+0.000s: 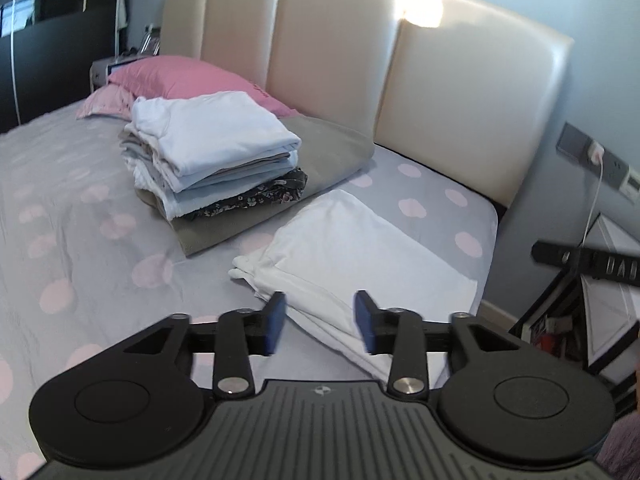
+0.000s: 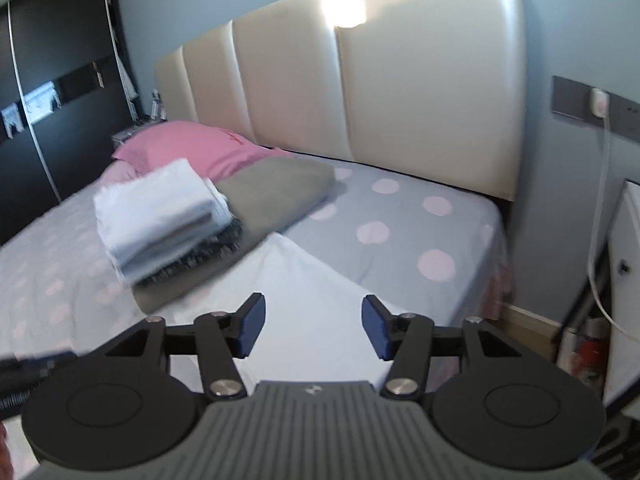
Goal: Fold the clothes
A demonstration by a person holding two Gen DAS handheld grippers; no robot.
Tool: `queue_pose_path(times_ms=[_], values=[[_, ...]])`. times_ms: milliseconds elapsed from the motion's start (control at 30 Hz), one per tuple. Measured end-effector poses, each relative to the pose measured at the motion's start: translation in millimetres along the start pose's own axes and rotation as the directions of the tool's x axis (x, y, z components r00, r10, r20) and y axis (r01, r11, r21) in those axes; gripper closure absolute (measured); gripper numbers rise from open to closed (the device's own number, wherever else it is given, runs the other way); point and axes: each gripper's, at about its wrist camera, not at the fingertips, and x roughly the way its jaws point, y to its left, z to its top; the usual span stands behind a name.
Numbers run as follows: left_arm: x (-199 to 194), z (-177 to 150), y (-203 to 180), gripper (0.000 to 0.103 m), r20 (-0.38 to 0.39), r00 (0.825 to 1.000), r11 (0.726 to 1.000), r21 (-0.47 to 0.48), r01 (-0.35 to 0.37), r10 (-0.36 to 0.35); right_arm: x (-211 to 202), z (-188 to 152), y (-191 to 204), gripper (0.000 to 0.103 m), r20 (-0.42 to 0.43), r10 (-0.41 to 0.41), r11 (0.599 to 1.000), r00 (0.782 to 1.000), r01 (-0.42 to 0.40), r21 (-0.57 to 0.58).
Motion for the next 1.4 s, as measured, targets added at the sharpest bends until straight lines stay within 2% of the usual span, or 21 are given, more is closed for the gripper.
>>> queue_pose_path(times_ms=[167,333,500,633,700,933,1400], values=[[-4,-10,-11,0.058,0.0,0.999,0.997,0.065,-0.034,0.034,-9,-35,11,0.046,-0.006,-0.057,0.998,0.998,0.057,-0.004],[2,-19,-16,0.054,-0.052,0.998,0.993,0.11,-0.042,0.048,-8,-60,7,0.045,-0.046,-0.082,0.995,0.996,0.084,0.055],[12,-30,-22,0.054,-0.088,0.995,0.992,0.122,-0.041,0.052,2,-71,3,0.044,-0.091,-0.128,0.988,0.988,0.135,0.08],[18,-36,-28,0.054,-0.086,0.994,0.989,0.141,-0.053,0.066,4,-82,10,0.044,-0.106,-0.121,0.99,0.987,0.128,0.064],[20,-40,-33,0.05,-0.088,0.994,0.986,0.156,-0.055,0.069,5,-88,16,0.043,-0.103,-0.129,0.99,0.986,0.134,0.043],[28,-50,-46,0.05,-0.133,0.989,0.983,0.18,-0.033,0.058,9,-94,19,0.039,-0.123,-0.128,0.991,0.984,0.133,0.033],[28,-50,-53,0.049,-0.139,0.989,0.98,0.195,-0.024,0.052,7,-94,20,0.039,-0.116,-0.135,0.99,0.984,0.139,0.03]])
